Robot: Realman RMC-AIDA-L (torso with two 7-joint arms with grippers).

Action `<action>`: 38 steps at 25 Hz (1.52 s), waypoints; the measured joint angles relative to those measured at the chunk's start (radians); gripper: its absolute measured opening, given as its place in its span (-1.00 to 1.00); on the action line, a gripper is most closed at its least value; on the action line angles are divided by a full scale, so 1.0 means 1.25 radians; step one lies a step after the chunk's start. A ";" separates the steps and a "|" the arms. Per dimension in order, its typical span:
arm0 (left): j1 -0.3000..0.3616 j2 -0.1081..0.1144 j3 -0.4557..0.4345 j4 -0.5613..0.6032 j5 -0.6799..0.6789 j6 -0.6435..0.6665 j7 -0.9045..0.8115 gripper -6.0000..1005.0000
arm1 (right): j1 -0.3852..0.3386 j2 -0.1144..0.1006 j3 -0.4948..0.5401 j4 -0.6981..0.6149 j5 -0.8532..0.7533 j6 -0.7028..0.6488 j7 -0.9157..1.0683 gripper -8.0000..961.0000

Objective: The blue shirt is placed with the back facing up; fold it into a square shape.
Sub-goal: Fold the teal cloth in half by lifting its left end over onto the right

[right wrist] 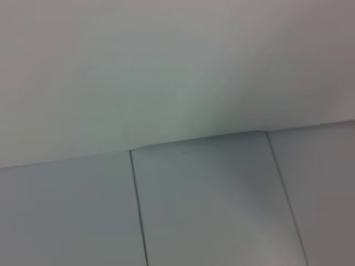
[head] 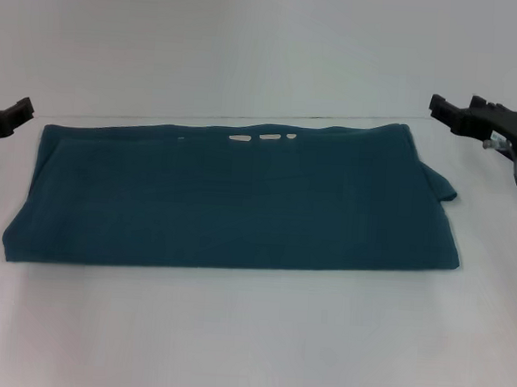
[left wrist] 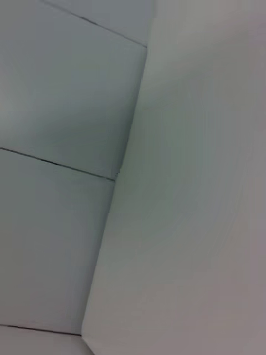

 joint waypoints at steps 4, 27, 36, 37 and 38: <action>0.048 -0.001 0.000 0.034 0.000 0.110 -0.041 0.52 | -0.048 -0.014 -0.037 -0.017 -0.008 -0.069 0.083 0.46; 0.190 -0.017 0.001 0.124 0.108 0.362 -0.114 0.81 | -0.203 -0.122 -0.221 -0.246 -0.257 -0.489 0.683 0.97; 0.207 -0.017 0.000 0.145 0.160 0.365 -0.128 0.81 | -0.206 -0.141 -0.203 -0.239 -0.332 -0.549 0.740 0.97; 0.208 -0.016 0.000 0.146 0.167 0.367 -0.131 0.81 | -0.207 -0.141 -0.203 -0.238 -0.338 -0.551 0.743 0.97; 0.210 -0.016 0.000 0.149 0.175 0.370 -0.134 0.81 | -0.208 -0.141 -0.203 -0.238 -0.342 -0.553 0.745 0.97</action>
